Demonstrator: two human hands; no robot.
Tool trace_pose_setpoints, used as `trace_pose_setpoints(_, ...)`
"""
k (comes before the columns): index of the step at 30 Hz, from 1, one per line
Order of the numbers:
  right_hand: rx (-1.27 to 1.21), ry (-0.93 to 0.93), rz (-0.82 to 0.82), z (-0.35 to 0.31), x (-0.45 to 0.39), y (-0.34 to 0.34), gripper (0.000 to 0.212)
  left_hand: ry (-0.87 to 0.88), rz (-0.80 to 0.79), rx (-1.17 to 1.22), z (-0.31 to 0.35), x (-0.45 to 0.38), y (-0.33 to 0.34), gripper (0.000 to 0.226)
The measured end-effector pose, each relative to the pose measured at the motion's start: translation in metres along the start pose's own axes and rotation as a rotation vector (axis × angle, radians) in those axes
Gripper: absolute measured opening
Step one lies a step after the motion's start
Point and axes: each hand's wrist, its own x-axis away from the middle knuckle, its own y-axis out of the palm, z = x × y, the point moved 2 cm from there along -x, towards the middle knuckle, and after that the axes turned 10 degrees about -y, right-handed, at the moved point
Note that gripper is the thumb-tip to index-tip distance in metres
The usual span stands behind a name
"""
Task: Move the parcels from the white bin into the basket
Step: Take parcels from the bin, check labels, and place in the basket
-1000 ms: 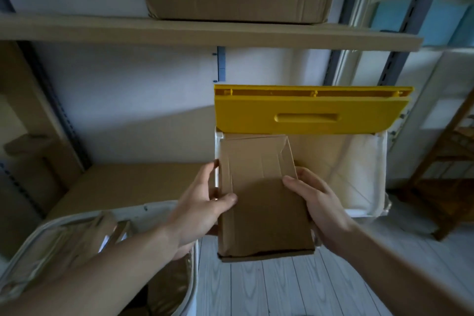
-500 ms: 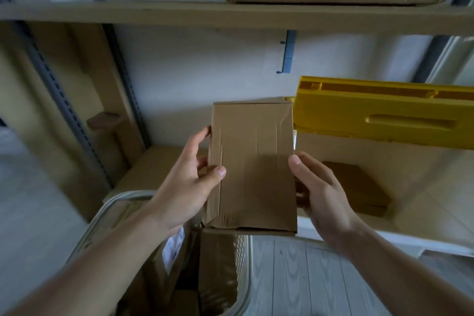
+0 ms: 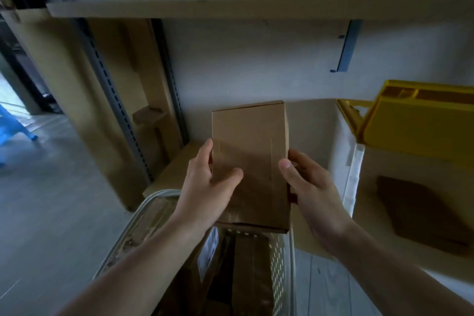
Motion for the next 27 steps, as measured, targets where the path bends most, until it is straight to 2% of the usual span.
trace_pose_setpoints(2, -0.012, -0.012, -0.018, 0.002, -0.003, 0.003, 0.020, 0.001, -0.045, 0.024, 0.000, -0.003, 0.004, 0.124)
trace_pose_setpoints(4, -0.035, -0.028, -0.029, 0.004, -0.005, 0.005, 0.020, 0.024, -0.101, 0.036, 0.000, -0.005, 0.010, 0.132)
trace_pose_setpoints(8, -0.053, -0.030, -0.067, 0.006, -0.006, 0.010, 0.034, 0.033, -0.151, 0.054, -0.003, -0.012, 0.020, 0.119)
trace_pose_setpoints(14, -0.070, 0.009, -0.098, 0.006, -0.004, 0.009, 0.030, 0.082, -0.147, 0.082, -0.002, -0.015, 0.025, 0.117)
trace_pose_setpoints(19, -0.090, 0.053, -0.109, 0.009, 0.000, 0.006, 0.031, 0.130, -0.202, 0.128, 0.003, -0.010, 0.026, 0.102)
trace_pose_setpoints(24, -0.022, 0.062, -0.160, 0.015, 0.001, 0.006, 0.046, 0.080, -0.464, 0.332, 0.010, 0.001, 0.025, 0.054)
trace_pose_setpoints(27, -0.050, 0.105, -0.094, 0.020, 0.000, -0.002, 0.064, 0.013, -0.545, 0.445, 0.007, 0.004, 0.022, 0.058)
